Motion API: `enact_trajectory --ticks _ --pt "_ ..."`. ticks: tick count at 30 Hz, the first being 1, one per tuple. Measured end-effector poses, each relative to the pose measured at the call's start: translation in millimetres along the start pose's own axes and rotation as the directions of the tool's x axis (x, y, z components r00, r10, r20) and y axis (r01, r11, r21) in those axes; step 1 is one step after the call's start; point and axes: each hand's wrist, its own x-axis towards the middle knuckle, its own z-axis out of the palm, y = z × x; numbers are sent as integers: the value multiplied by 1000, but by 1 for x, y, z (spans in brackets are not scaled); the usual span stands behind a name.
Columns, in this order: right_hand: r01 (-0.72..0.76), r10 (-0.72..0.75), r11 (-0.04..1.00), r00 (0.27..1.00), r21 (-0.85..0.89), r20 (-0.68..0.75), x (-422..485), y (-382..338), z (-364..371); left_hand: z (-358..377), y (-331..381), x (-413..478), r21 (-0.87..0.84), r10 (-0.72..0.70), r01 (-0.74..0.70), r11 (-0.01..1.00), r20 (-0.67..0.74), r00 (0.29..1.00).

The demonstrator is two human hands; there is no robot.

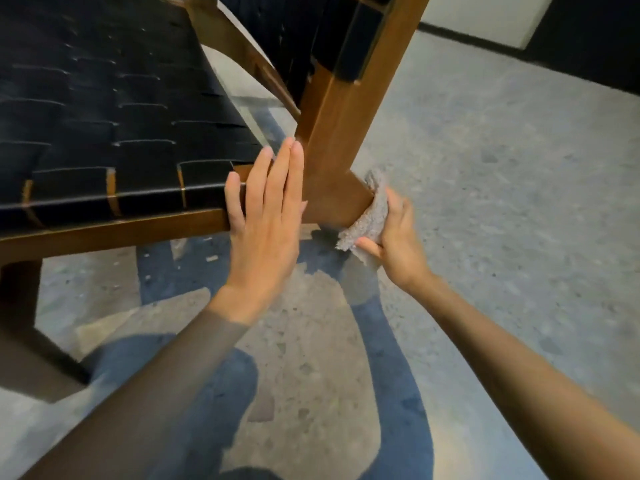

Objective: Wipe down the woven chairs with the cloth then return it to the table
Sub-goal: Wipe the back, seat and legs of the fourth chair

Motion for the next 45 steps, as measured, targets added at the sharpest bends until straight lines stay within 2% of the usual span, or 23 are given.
enact_trajectory --ticks 7,9,14,19,23,27,30,34,40,45 --pt "-217 220 967 976 131 -3 -3 71 28 -4 5 6 -80 -72 71 994 -13 997" --pt "-226 233 958 972 178 -19 -3 76 30 -8 7 7 -96 -72 72 993 10 997" --pt "-124 171 937 978 327 -119 -12 44 24 -26 -3 6 -208 -5 22 978 84 996" --pt "101 57 894 940 437 -335 -18 -42 15 -38 -31 -5 -198 192 -158 967 171 966" --pt "208 14 841 915 499 -404 -28 -98 19 -46 -59 -24 -219 331 -299 929 128 935" --pt "373 -234 866 891 334 -390 -32 -116 27 -51 -82 -42 -92 194 -190 977 36 980" --pt "443 -355 871 867 214 -351 -28 -133 33 -58 -112 -49 -90 121 -116 989 46 992" --pt "456 -375 867 861 199 -344 -28 -156 35 -70 -150 -52 -97 -7 16 995 96 995" --pt "565 -522 816 811 122 -263 -33 -210 37 -82 -200 -69 -61 -177 180 982 54 983" --pt "643 -618 761 758 81 -210 -39 -269 46 -93 -241 -94 -156 -327 333 930 62 943"
